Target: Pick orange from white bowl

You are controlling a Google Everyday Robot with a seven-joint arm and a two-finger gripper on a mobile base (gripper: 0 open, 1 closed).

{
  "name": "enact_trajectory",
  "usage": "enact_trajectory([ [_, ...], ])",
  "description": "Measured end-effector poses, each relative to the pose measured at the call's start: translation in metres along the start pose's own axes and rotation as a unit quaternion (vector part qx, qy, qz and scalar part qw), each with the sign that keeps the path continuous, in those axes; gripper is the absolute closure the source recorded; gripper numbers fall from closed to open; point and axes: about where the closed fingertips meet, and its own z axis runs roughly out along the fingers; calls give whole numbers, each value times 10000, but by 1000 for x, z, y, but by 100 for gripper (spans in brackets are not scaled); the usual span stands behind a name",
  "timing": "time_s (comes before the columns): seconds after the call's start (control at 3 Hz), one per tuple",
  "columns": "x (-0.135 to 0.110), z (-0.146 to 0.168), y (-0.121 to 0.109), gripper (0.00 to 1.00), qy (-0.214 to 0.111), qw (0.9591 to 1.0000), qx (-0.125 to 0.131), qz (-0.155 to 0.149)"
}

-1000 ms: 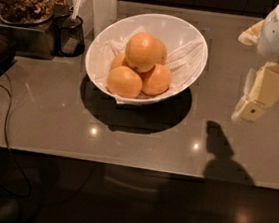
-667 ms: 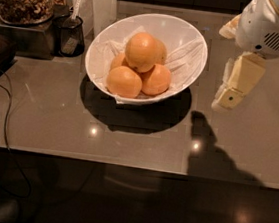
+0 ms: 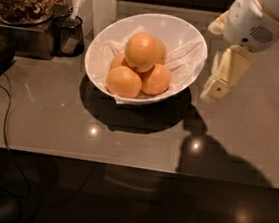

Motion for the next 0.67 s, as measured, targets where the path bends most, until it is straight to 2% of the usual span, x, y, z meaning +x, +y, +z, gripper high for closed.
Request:
enact_trajectory([
  [0.67, -55, 37, -35, 0, -309, 9973, -435, -505],
])
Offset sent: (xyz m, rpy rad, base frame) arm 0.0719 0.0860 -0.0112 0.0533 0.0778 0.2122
